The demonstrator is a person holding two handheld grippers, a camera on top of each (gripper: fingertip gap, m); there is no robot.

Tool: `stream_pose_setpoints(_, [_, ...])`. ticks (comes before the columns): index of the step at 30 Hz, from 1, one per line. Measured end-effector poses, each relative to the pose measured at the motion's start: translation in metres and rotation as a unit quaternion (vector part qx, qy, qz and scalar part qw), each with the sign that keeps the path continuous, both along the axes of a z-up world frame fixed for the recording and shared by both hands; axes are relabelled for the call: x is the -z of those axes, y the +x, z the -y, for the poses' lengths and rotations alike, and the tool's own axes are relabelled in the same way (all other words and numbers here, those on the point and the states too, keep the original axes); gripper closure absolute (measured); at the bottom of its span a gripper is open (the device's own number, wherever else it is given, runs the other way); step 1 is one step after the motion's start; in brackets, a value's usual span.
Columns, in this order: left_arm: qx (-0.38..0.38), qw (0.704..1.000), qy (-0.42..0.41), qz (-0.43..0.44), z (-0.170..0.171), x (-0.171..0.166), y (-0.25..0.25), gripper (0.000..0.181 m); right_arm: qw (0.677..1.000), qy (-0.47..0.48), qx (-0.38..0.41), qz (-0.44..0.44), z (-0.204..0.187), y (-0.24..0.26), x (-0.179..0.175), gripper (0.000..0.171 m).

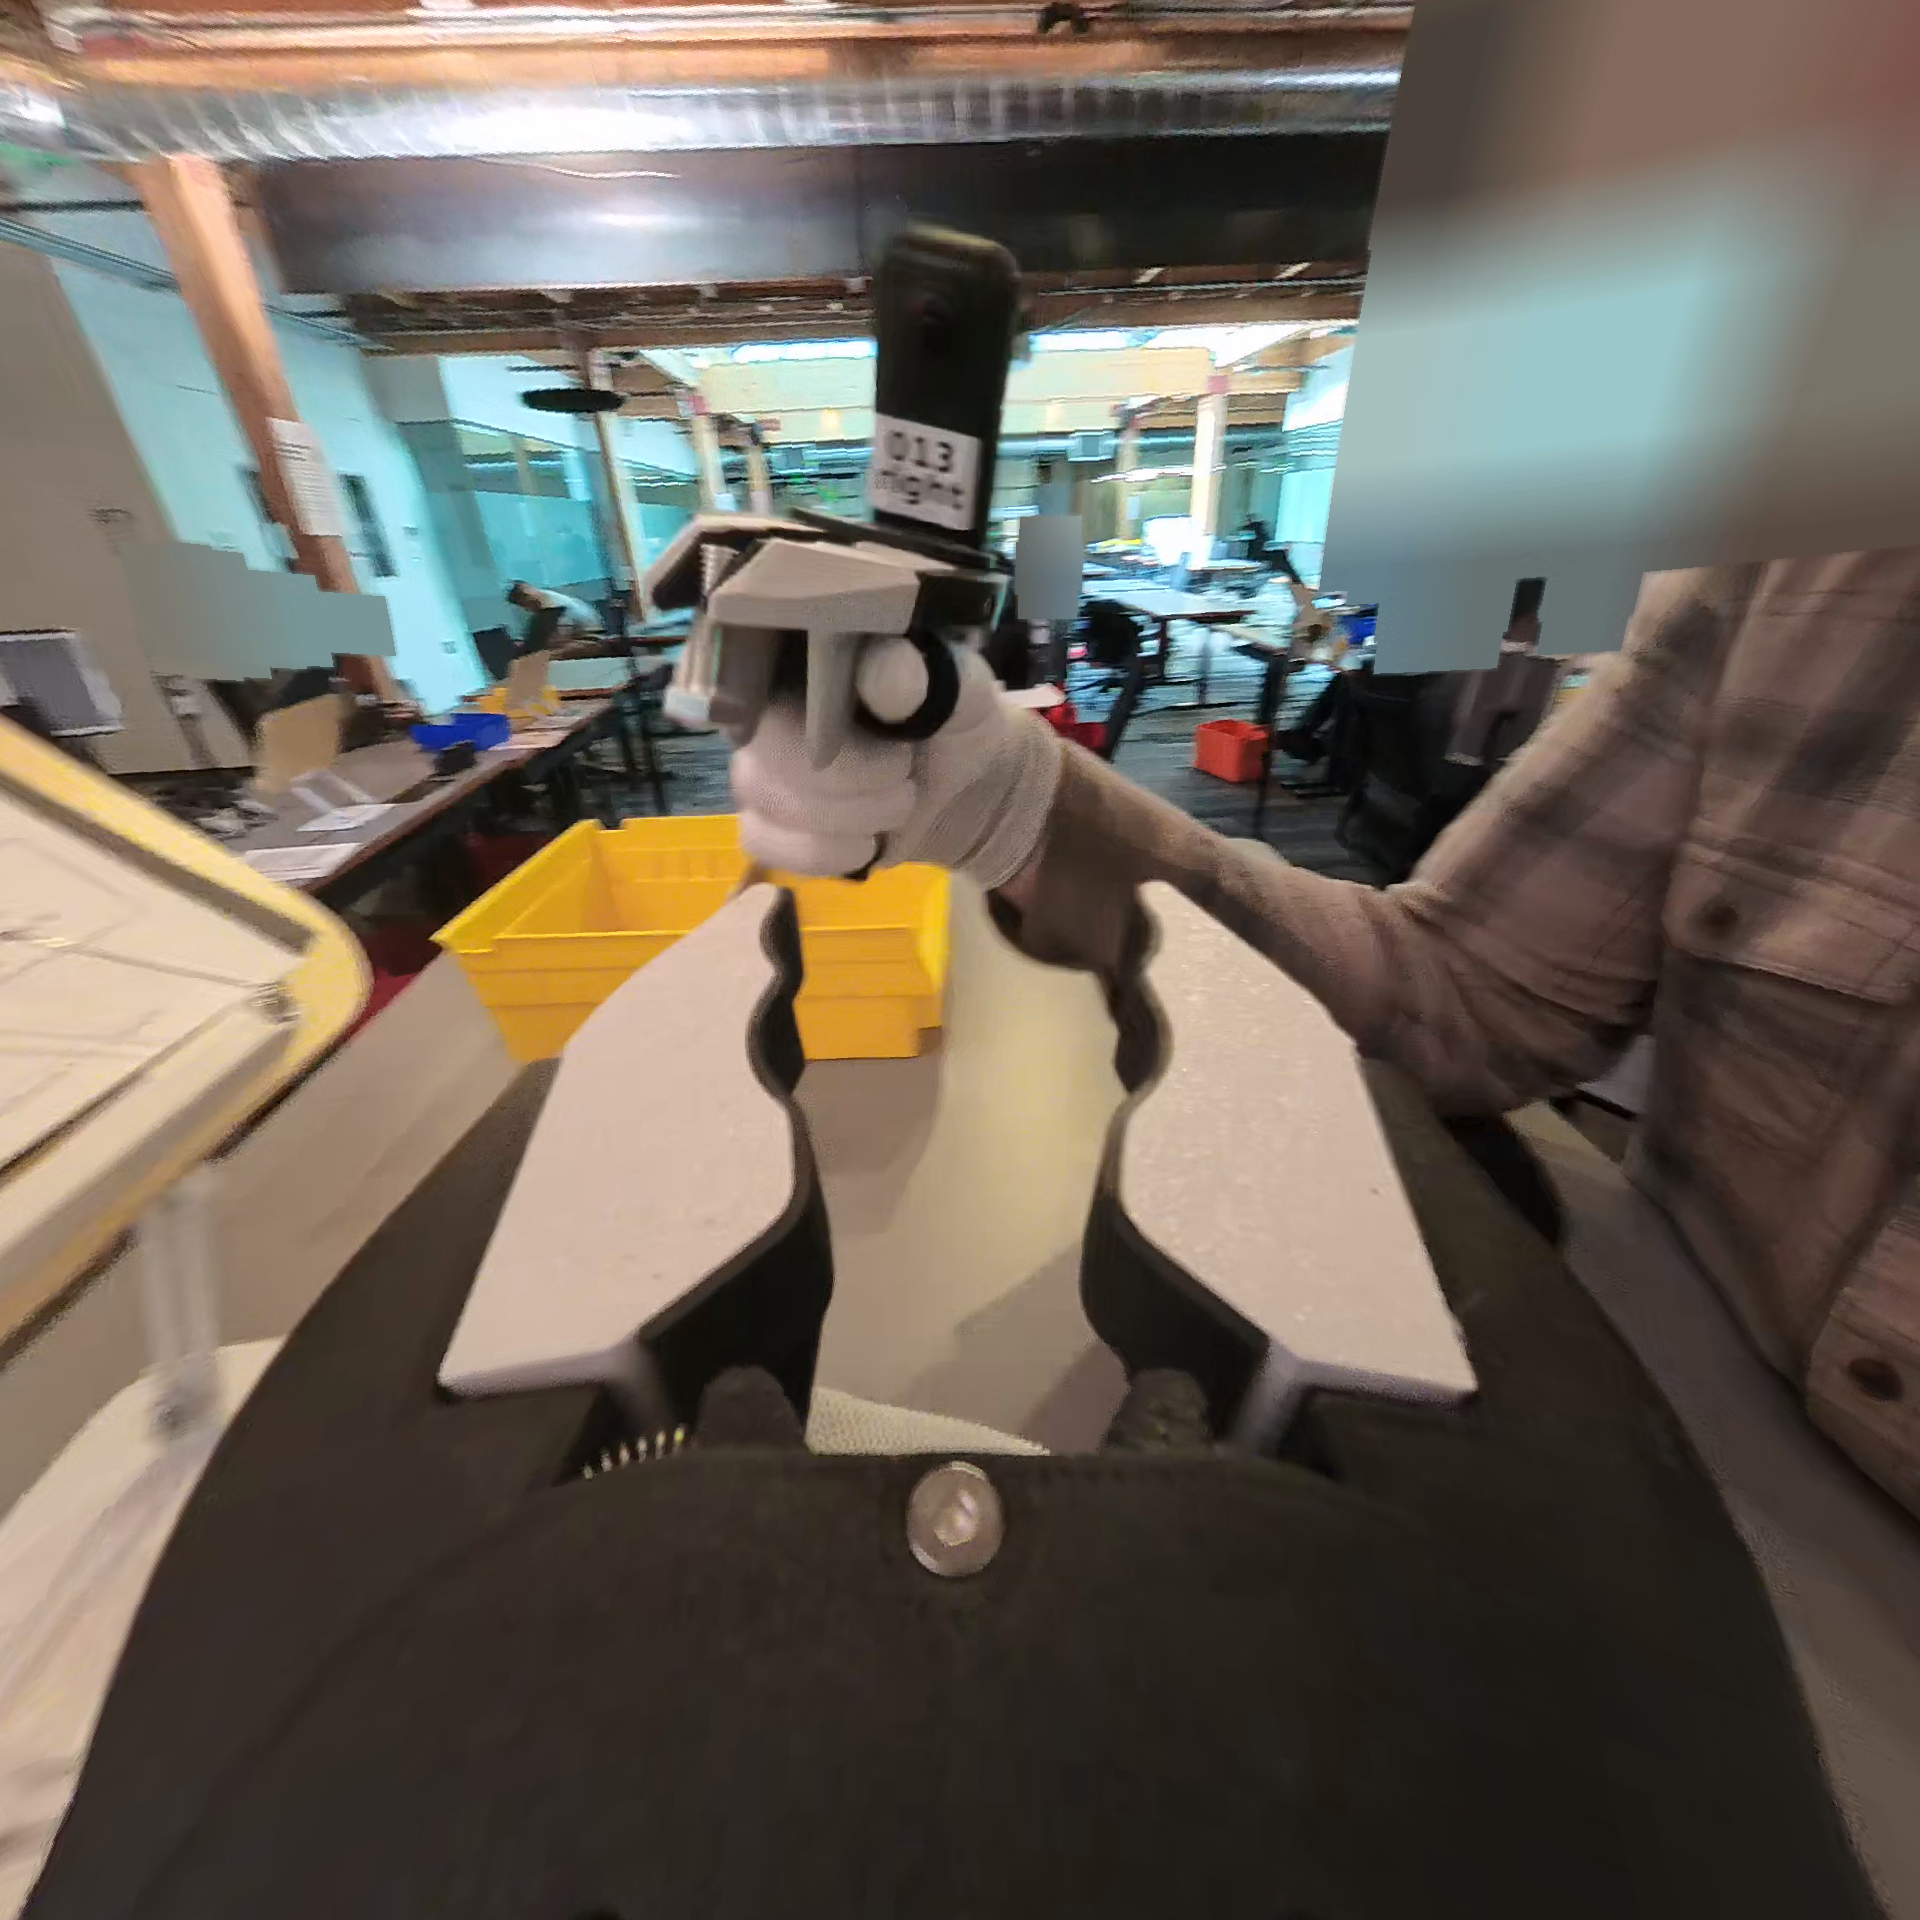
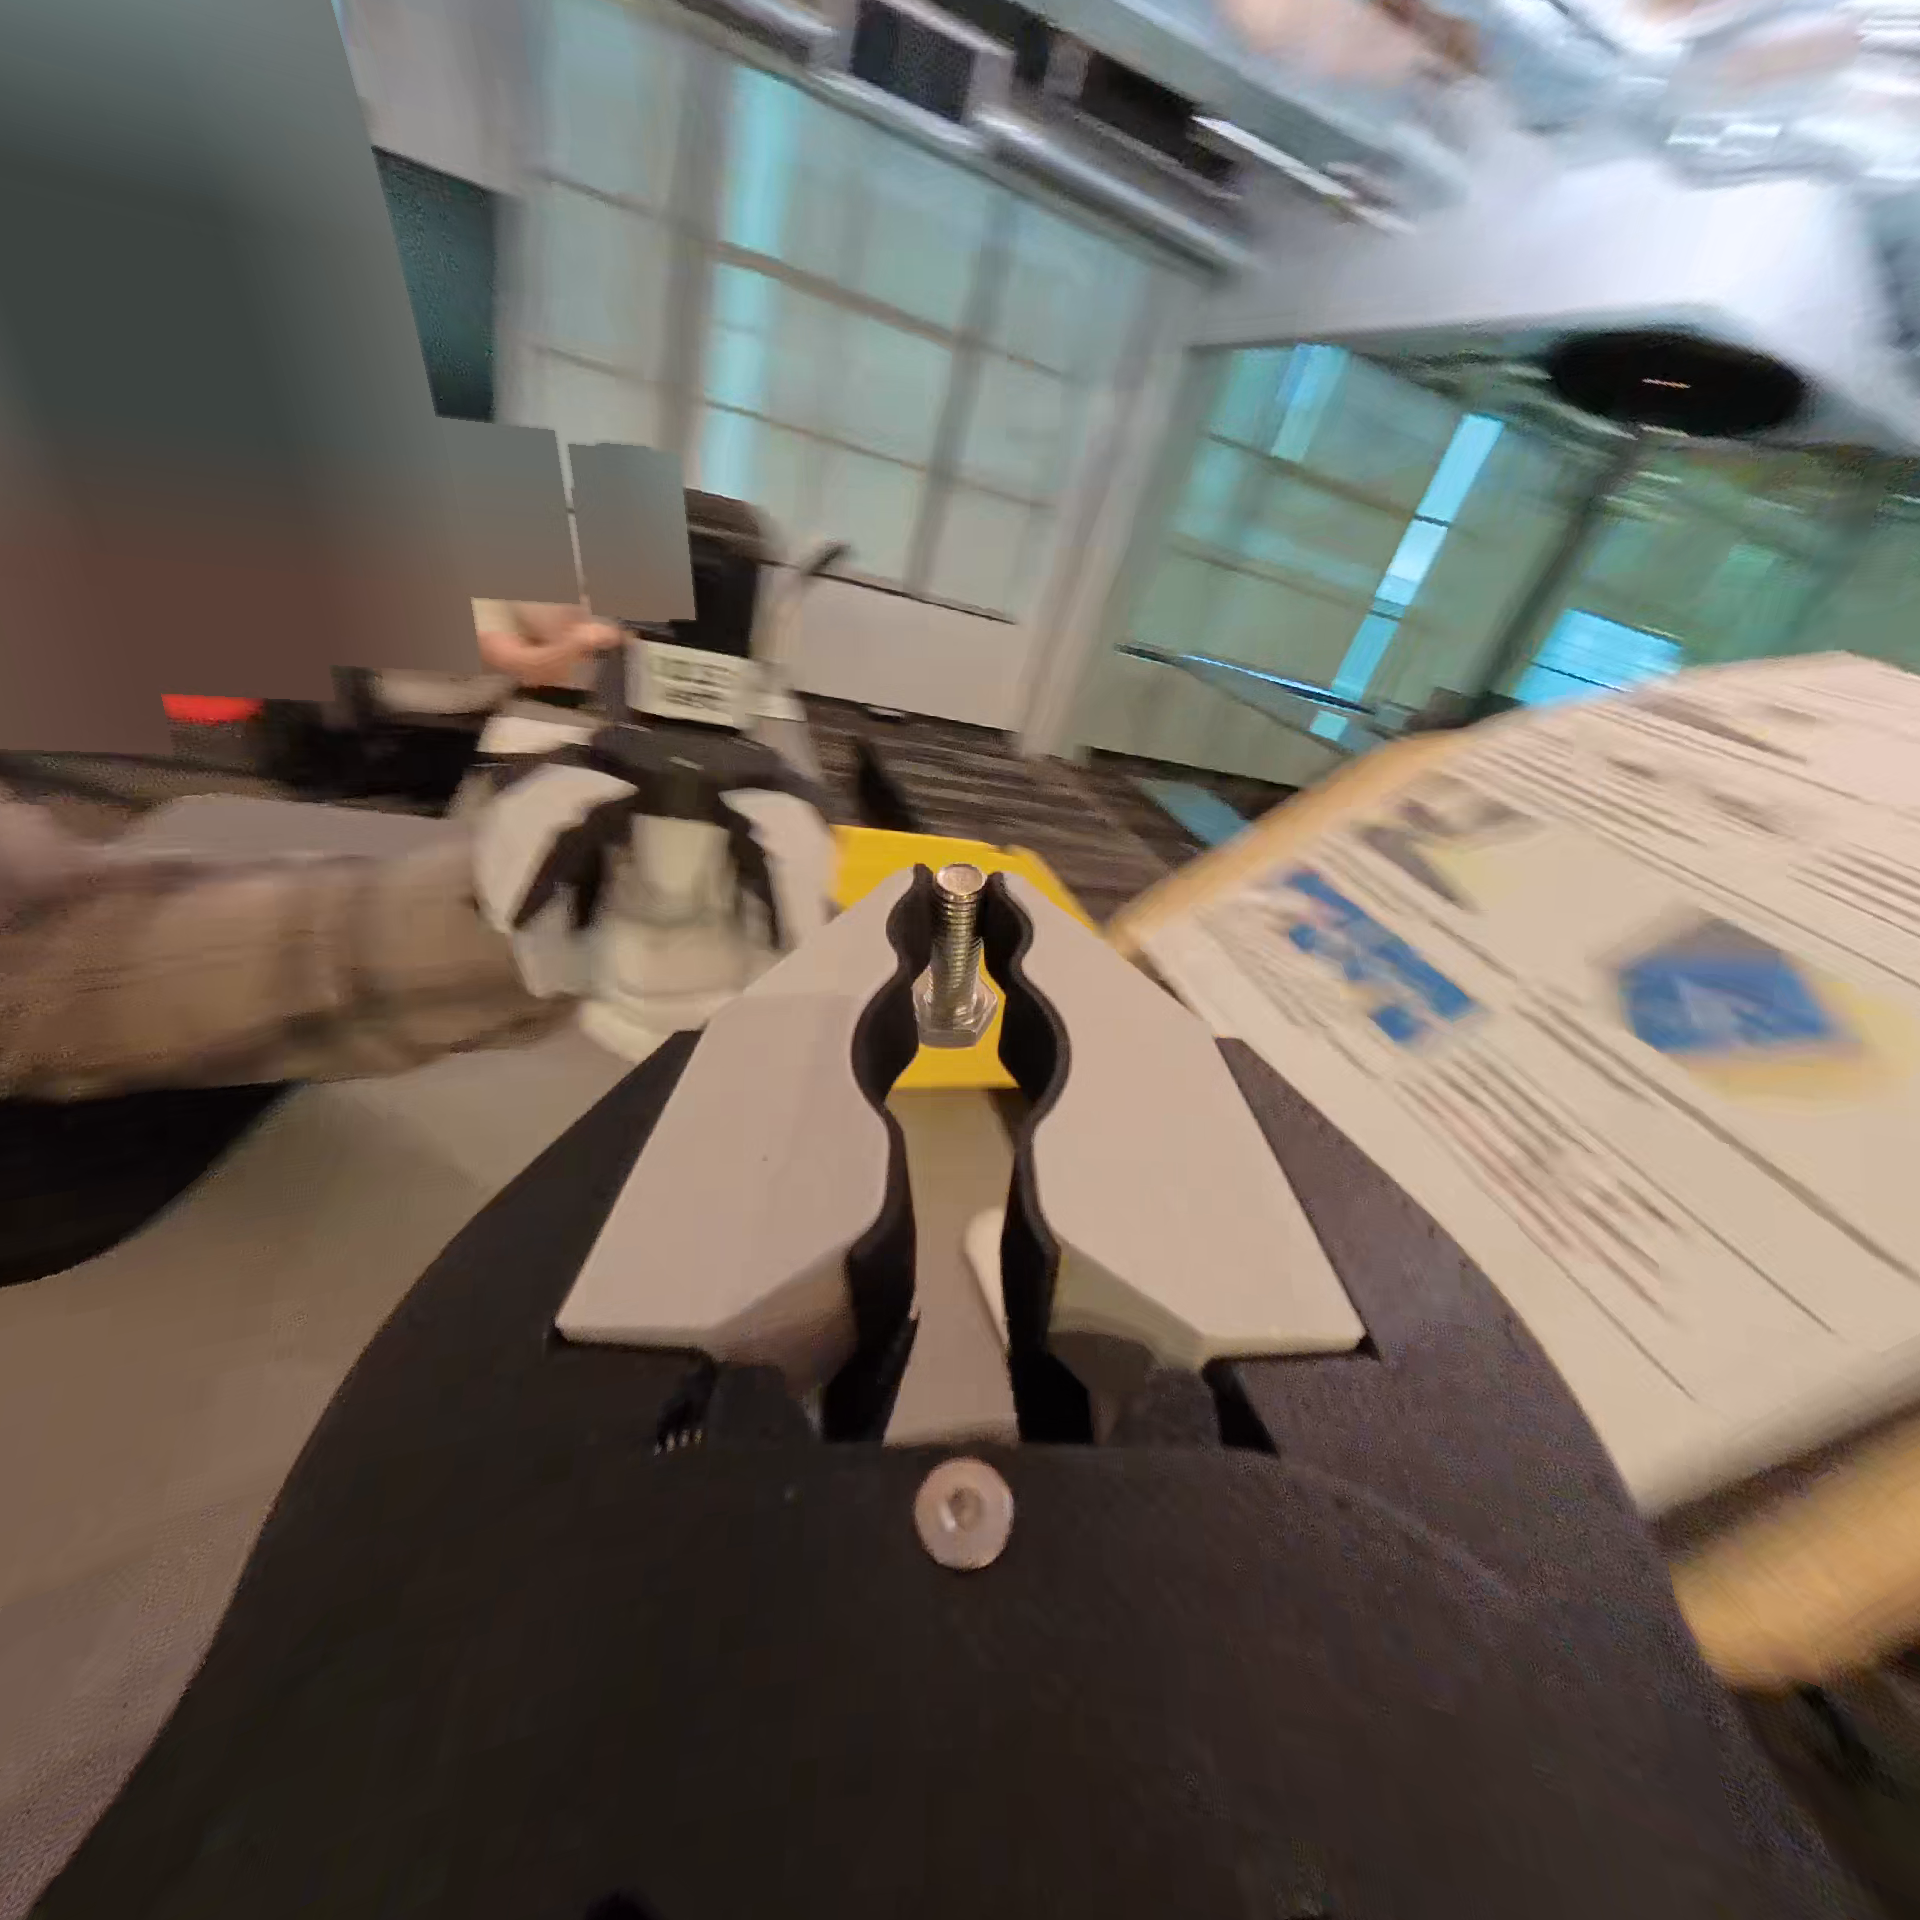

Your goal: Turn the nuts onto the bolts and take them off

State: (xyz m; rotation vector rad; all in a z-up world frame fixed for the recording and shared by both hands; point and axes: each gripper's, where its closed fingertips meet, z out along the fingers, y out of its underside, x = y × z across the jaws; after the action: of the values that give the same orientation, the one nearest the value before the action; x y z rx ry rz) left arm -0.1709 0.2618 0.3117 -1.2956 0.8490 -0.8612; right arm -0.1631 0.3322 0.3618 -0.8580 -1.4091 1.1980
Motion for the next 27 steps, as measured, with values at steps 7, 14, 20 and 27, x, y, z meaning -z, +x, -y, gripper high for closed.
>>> stream_pose_setpoints(7, [-0.115, 0.992, 0.014, -0.048, -0.021, 0.001, -0.032, 0.181, 0.890, -0.083, 0.437, 0.104, -0.219, 0.132, 0.073, 0.164])
stream_pose_setpoints(14, [-0.149, 0.982, -0.002, -0.115, -0.030, 0.022, -0.040, 0.178, 0.794, -0.169, 0.531, 0.243, -0.282, 0.190, 0.186, 0.164])
stream_pose_setpoints(20, [-0.178, 0.973, -0.016, -0.148, -0.037, 0.033, -0.054, 0.174, 0.766, -0.193, 0.539, 0.292, -0.288, 0.195, 0.216, 0.164])
stream_pose_setpoints(27, [-0.287, 0.941, -0.014, -0.178, -0.037, 0.018, -0.107, 0.157, 0.770, -0.160, 0.552, 0.277, -0.287, 0.192, 0.197, 0.139])
